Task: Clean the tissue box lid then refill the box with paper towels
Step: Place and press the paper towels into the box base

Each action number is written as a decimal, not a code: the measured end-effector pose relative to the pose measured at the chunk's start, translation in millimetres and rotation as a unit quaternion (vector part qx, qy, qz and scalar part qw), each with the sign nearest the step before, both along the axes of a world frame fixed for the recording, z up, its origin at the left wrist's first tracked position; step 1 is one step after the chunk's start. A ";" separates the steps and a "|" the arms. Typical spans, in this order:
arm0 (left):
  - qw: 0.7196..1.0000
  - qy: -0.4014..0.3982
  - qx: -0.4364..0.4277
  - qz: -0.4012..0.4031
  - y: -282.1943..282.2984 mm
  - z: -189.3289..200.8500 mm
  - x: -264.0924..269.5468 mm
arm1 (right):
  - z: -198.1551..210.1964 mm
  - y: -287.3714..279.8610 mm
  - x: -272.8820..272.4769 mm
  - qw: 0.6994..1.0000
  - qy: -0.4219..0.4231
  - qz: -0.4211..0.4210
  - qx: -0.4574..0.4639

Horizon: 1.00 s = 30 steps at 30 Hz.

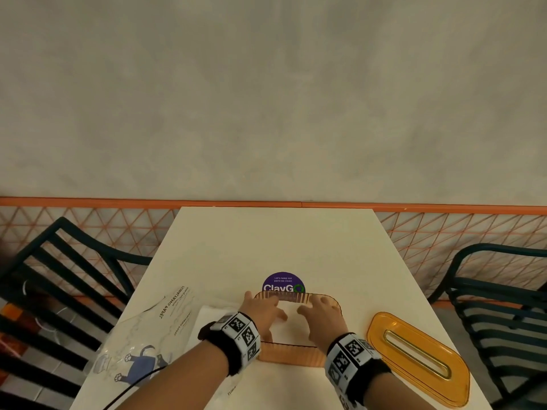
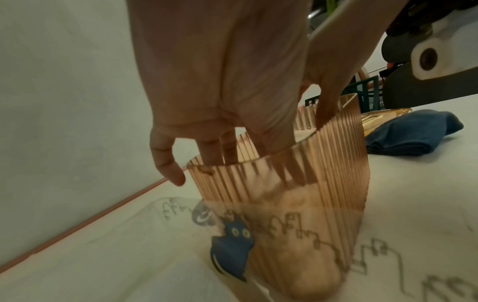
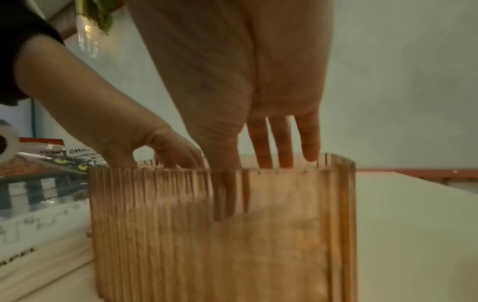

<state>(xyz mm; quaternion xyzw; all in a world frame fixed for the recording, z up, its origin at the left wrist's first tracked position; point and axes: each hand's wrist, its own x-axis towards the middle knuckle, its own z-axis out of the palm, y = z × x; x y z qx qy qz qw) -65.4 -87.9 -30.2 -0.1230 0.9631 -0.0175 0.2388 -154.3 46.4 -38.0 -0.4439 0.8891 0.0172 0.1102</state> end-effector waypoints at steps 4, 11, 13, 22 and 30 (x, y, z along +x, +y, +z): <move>0.999 -0.001 0.032 0.033 4.5 -9.2 4.9 | -10.0 -1.6 -11.0 0.992 -0.104 -0.035 0.055; 0.997 -0.021 0.041 0.055 8.4 -0.1 9.0 | -10.1 -3.0 -18.4 0.991 -0.130 -0.037 0.023; 0.994 0.072 0.053 0.061 8.7 7.3 17.9 | -5.2 4.5 -18.8 0.996 -0.085 -0.012 -0.026; 0.835 0.145 0.098 0.522 -33.8 -19.6 102.0 | -16.1 34.2 -14.7 0.955 -0.110 -0.201 -0.190; 0.832 0.103 0.072 0.540 -23.3 -44.2 110.6 | -26.4 27.1 -13.8 0.952 -0.148 -0.230 -0.140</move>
